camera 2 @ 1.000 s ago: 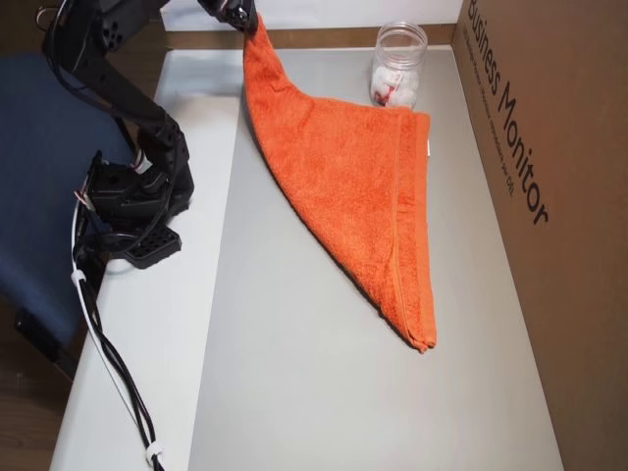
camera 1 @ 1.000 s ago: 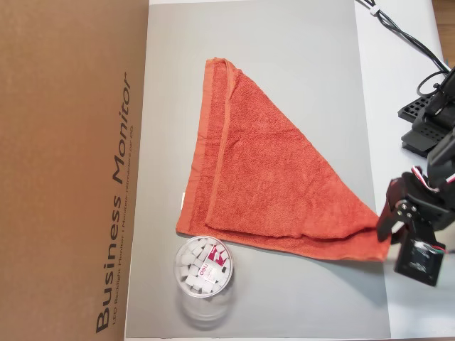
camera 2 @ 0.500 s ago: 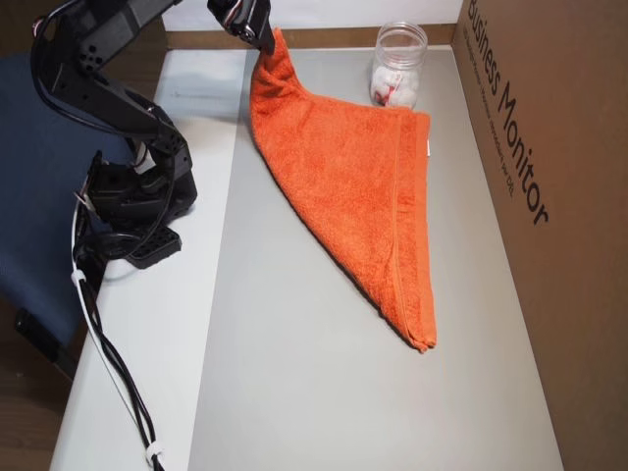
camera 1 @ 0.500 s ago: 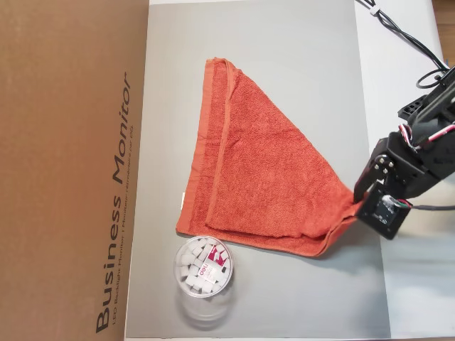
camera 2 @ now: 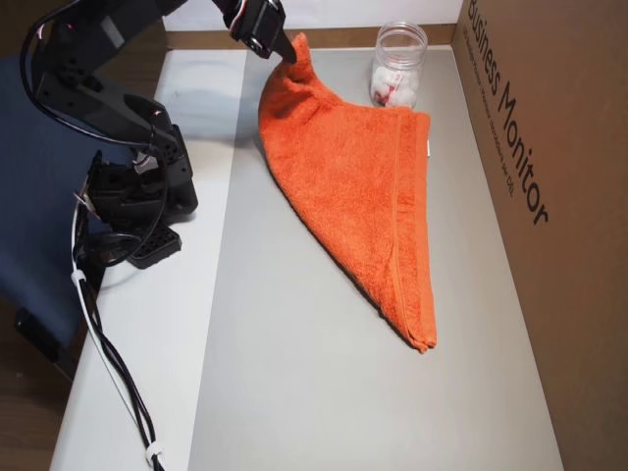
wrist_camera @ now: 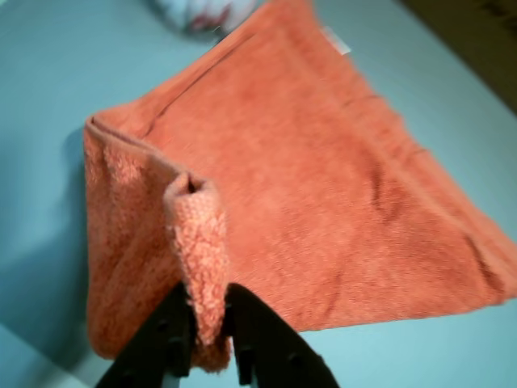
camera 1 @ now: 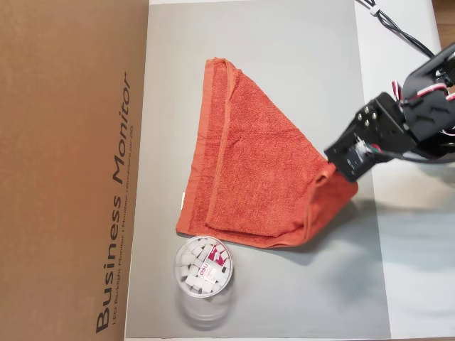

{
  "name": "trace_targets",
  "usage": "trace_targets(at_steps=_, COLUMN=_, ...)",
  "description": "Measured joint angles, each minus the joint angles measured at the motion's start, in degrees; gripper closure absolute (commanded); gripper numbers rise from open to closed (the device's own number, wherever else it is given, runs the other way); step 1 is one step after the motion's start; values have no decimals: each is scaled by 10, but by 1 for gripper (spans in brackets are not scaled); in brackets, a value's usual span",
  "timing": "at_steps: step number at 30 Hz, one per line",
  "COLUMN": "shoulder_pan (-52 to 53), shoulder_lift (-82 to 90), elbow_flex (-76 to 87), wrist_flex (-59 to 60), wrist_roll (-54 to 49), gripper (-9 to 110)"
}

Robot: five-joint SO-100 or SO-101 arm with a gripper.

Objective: Fold the blanket.

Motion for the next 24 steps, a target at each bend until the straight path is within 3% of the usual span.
trace_targets(at_steps=24, shoulder_pan=248, shoulder_lift=-251, elbow_flex=-280, wrist_flex=-61, wrist_roll=0, gripper=102)
